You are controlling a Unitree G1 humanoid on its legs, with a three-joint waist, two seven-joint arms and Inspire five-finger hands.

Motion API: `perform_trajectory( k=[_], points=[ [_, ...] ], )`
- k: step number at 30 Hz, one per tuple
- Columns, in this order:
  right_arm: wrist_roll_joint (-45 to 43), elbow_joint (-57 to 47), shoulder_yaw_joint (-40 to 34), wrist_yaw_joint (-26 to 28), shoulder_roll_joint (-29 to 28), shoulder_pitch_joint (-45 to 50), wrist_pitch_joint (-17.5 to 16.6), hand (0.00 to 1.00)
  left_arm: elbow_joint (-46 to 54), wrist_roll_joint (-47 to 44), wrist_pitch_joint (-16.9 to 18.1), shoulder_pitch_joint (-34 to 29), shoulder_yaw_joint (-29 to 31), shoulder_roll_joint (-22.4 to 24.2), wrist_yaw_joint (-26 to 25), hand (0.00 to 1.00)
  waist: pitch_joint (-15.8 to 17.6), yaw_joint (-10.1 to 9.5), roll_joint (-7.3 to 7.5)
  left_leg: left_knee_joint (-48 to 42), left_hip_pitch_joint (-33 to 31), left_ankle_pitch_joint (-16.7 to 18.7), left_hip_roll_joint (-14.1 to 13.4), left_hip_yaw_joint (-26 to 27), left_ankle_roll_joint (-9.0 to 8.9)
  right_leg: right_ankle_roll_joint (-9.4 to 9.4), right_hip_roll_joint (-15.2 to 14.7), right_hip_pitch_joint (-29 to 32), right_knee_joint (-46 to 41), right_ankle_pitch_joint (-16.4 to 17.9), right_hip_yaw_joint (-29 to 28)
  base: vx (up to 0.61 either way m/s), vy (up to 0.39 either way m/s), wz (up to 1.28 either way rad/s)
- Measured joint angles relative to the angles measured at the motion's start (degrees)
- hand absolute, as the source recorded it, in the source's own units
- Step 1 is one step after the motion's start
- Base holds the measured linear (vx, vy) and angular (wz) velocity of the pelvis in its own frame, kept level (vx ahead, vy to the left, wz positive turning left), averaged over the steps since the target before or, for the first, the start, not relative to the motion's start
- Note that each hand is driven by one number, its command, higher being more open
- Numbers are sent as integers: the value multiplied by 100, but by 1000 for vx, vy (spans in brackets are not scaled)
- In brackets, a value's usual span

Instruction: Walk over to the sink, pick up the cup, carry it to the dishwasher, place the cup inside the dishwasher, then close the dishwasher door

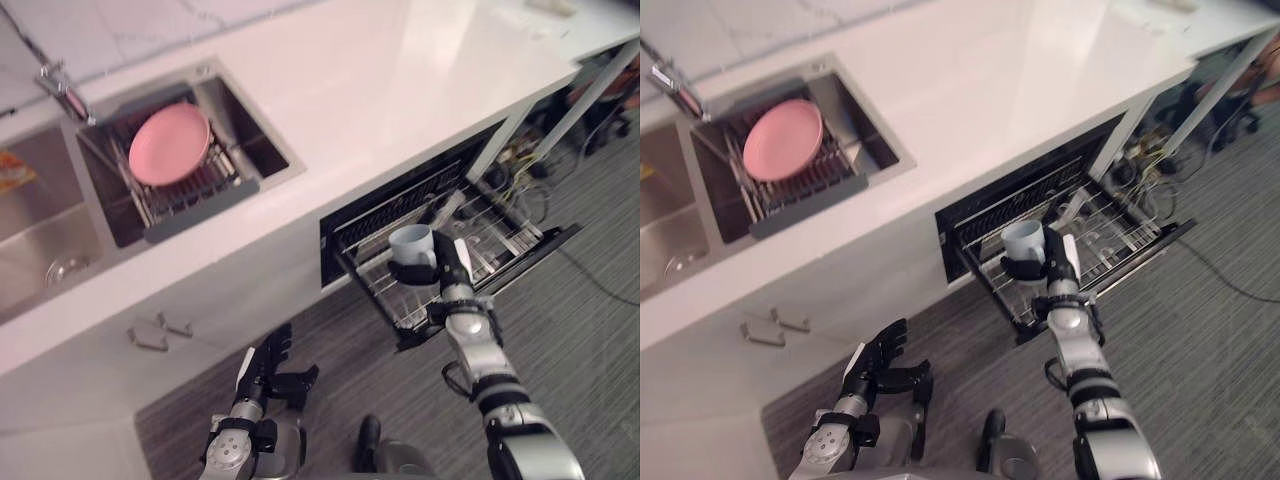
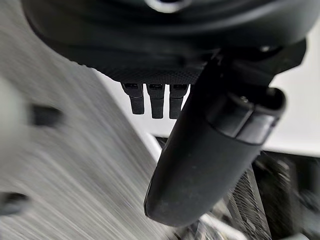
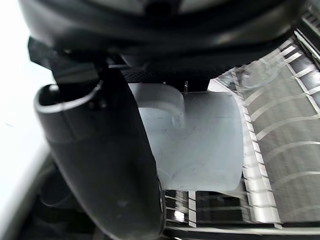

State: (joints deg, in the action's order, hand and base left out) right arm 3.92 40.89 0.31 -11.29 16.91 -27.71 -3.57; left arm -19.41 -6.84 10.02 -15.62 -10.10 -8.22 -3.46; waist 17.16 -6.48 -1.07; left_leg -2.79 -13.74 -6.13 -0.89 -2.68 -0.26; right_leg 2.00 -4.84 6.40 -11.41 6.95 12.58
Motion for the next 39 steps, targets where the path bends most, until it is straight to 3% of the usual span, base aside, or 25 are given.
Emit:
perform_trajectory(
  k=[2,7,8,16,26,29,32,34,35,37,39],
  points=[
    [-55,453,-7,-38,177,-577,106,30,-225,-35,17,174,233,18,-163,90,194,-155,-84,-142,-244,-1,2,-25,33,-22,-35,295,-286,66,46,-151,15,9],
    [-54,888,-14,-170,306,-1357,203,30,-537,-158,59,576,524,37,-395,90,426,-206,-81,-380,-669,-3,-10,-7,59,-41,-132,674,-723,252,270,-81,-4,25],
    [-51,1053,-13,-175,334,-1584,244,90,-647,-217,59,686,527,54,-439,90,451,-218,-81,-425,-798,-16,-10,-8,58,-43,-153,788,-796,282,318,-34,3,21],
    [-44,1490,2,-322,268,-2108,480,90,-1019,-277,64,1167,533,415,-731,90,641,-314,-38,-532,-1021,-76,42,-73,32,-41,-236,958,-957,394,445,22,12,9],
    [-296,1349,-536,-723,-97,-2104,487,90,-1096,-340,64,1353,543,513,-932,90,657,-191,-10,-464,-820,-77,-4,86,18,-59,-228,926,-1069,421,274,-7,6,-8],
    [-437,414,-717,-870,-194,-1704,525,90,-1132,-397,64,1352,595,535,-966,90,659,-149,-7,-330,-650,-110,-18,126,-15,-60,-218,836,-1056,422,226,-1,8,-8],
    [-431,-1568,-740,-1048,-459,-737,506,90,-1210,-443,63,1334,660,552,-1015,90,661,-62,-1,-237,-477,-132,-23,148,-3,-59,-209,683,-989,423,214,31,6,-1],
    [-350,-3206,-776,-1155,-752,495,273,90,-1211,-441,60,1296,768,647,-1012,90,653,42,12,-143,-323,-109,25,68,-25,-43,-242,455,-894,453,354,56,13,28],
    [-327,-3541,-799,-1163,-817,808,227,90,-1212,-440,59,1296,811,674,-1006,90,651,108,13,-146,-330,-31,17,114,15,-40,-266,368,-850,458,452,54,29,80],
    [-146,-4483,-1034,-1195,-1067,1946,189,90,-1253,-435,50,1309,965,727,-966,90,635,474,48,-492,-387,243,-371,1339,137,-29,-376,-19,-662,460,987,60,47,103],
    [-143,-4915,-1220,-1196,-1218,2582,169,90,-1368,-429,41,1289,1026,719,-919,90,600,567,88,-820,-362,330,-677,2245,264,113,-472,-233,-650,549,1143,89,86,54]
  ],
)
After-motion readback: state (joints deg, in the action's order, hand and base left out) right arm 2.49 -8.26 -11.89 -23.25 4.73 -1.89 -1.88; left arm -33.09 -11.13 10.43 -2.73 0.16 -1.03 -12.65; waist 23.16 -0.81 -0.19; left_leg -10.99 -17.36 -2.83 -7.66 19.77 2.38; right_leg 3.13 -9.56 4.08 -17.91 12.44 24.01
